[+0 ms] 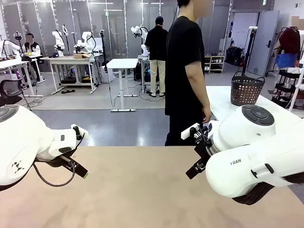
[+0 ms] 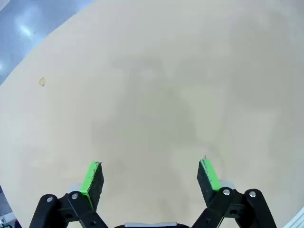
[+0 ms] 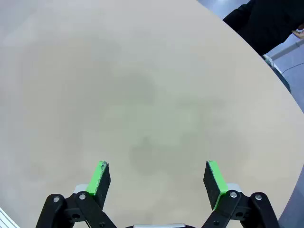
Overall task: Fold the towel.
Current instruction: Grab the top end of the 100 cm Hotel Towel extended by the human.
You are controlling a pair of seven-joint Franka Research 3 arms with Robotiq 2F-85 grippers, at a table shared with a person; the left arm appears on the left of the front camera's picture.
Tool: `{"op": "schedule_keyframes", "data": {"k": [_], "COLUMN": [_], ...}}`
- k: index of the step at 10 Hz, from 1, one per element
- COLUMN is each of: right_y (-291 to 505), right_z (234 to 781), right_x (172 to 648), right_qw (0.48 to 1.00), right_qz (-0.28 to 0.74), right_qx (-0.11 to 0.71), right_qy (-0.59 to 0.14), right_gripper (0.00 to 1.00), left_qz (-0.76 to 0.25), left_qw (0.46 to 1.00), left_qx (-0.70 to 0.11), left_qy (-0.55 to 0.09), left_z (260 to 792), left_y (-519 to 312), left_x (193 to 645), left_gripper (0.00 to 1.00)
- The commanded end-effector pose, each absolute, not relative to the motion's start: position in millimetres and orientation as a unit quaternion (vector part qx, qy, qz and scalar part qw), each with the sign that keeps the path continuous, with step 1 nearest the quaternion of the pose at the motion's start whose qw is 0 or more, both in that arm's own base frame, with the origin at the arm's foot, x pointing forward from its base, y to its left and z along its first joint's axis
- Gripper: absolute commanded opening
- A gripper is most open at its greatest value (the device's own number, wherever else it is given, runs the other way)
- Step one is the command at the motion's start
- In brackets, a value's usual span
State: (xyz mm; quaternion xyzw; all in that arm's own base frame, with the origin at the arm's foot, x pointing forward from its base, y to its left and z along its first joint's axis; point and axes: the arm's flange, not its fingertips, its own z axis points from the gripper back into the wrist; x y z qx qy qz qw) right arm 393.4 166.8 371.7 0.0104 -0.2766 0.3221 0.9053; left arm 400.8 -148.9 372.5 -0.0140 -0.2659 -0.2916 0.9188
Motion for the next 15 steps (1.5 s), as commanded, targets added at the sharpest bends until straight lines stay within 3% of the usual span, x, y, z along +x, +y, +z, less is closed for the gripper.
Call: {"op": "schedule_keyframes", "data": {"k": [1,9,10,12,15], "right_y": [167,167,163,145,85], "right_z": [372,372,398,443,499], "right_x": [393,393,399,410,410], "right_qw": [0.905,0.905,0.904,0.904,0.893], "right_qz": [0.322,0.323,0.32,0.306,0.266], "right_qx": [0.01,0.01,0.029,0.092,0.252], "right_qy": [-0.277,-0.277,-0.281,-0.284,-0.261], "right_gripper": [1.0,1.0,1.0,1.0,1.0], "left_qz": [-0.292,-0.292,-0.291,-0.277,-0.255], "left_qw": [0.919,0.919,0.918,0.923,0.904], "left_qx": [-0.014,-0.014,-0.009,-0.049,-0.272], "left_qy": [-0.266,-0.266,-0.27,-0.263,-0.208], "left_z": [372,372,393,434,483], "left_y": [-149,-149,-144,-116,-46], "left_x": [401,401,409,419,416], "left_gripper": [1.0,1.0,1.0,1.0,1.0]}}
